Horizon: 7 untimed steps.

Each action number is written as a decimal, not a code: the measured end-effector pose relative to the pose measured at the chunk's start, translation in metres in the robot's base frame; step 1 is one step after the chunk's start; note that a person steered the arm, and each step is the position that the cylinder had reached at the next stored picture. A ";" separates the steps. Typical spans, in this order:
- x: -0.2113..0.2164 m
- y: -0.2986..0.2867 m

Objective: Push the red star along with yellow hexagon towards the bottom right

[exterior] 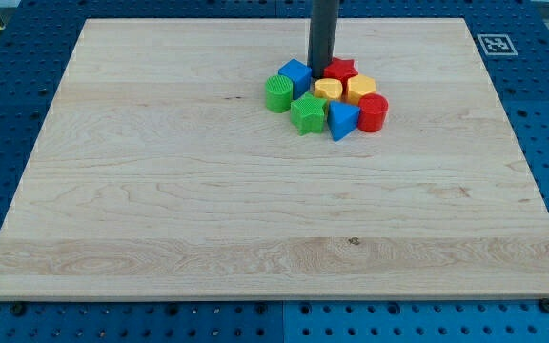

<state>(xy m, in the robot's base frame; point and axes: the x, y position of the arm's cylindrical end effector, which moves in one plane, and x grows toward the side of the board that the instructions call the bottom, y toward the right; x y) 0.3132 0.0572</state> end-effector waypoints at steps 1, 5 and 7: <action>0.000 0.004; 0.020 0.011; 0.033 0.033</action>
<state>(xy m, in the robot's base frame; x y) 0.3466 0.0898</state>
